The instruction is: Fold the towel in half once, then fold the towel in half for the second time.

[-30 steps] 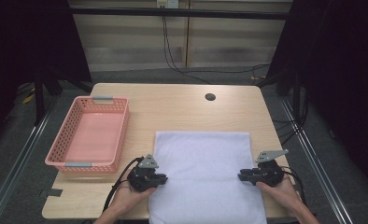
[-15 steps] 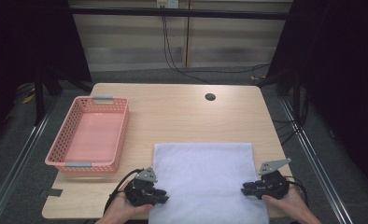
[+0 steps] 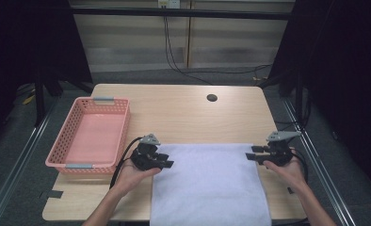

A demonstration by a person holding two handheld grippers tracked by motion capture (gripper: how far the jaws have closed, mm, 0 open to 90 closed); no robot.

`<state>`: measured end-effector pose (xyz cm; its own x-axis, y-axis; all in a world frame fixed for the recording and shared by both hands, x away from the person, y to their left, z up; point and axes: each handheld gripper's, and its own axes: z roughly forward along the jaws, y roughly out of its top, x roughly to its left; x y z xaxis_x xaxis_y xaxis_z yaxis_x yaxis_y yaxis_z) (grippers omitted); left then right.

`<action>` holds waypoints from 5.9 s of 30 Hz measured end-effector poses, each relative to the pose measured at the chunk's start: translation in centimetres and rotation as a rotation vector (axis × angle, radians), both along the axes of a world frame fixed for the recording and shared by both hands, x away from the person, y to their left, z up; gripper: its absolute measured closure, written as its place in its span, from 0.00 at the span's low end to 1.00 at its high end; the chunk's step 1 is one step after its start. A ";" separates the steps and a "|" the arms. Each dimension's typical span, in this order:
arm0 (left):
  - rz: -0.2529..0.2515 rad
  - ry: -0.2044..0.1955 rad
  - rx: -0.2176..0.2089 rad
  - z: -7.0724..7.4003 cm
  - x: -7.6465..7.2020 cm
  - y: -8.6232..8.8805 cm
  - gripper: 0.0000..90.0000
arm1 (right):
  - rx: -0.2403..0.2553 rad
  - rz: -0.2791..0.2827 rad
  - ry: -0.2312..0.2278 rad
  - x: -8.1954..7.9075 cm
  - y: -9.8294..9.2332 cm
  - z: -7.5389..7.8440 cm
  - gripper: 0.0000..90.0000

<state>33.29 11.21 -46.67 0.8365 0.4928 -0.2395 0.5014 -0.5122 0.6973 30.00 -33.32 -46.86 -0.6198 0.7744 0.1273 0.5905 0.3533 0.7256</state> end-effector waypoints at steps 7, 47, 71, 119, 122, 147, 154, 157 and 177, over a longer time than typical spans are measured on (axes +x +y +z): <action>0.109 0.000 -0.017 -0.4 2.9 0.6 0.66 | -0.025 -0.044 0.036 4.4 -0.7 -1.4 0.53; 0.168 0.024 -0.117 -1.8 5.0 2.8 0.93 | 0.145 -0.033 0.077 4.7 -2.1 -2.3 0.96; 0.204 -0.040 -0.181 4.2 7.5 1.4 0.94 | 0.223 -0.050 -0.053 6.1 -4.0 3.3 0.96; 0.092 -0.166 -0.227 6.7 -3.6 3.3 0.94 | 0.279 0.113 -0.161 -3.3 -4.2 7.4 0.96; 0.081 -0.144 -0.226 5.5 -4.0 3.6 0.94 | 0.271 0.126 -0.134 -4.7 -4.0 6.1 0.96; -0.099 0.020 -0.123 -0.5 -10.9 5.4 0.87 | 0.165 0.238 0.064 -12.9 -3.6 0.3 0.83; -0.054 0.019 -0.197 0.6 -10.2 6.5 0.69 | 0.194 0.155 0.022 -12.9 -3.2 1.1 0.76; -0.044 0.020 -0.156 0.2 -8.7 5.0 0.68 | 0.182 0.112 0.030 -11.8 -1.9 0.8 0.69; -0.011 0.057 -0.051 -3.1 -3.2 0.0 0.62 | 0.037 0.026 0.089 -4.5 0.4 -2.7 0.69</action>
